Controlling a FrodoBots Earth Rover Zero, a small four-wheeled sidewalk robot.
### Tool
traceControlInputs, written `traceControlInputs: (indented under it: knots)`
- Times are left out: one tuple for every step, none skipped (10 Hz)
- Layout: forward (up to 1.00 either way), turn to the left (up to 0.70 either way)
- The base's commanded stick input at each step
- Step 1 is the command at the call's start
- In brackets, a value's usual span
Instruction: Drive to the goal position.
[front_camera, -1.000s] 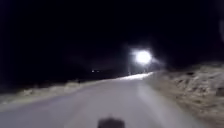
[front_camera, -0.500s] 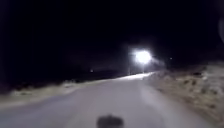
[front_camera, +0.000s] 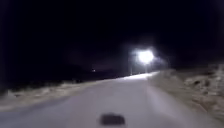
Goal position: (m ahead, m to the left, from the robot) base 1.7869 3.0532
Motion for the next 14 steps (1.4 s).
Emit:
traceControlInputs:
  knots:
    - [0.85,0.0]
    - [0.85,0.0]
    - [0.85,0.0]
    - [0.85,0.0]
    - [0.85,0.0]
    - [0.85,0.0]
    - [0.85,0.08]
    - [0.85,0.3]
    - [0.54,0.52]
    - [0.0,0.85]
    - [0.0,0.85]
    - [0.0,0.85]
    - [0.0,0.85]
    - [0.0,0.85]
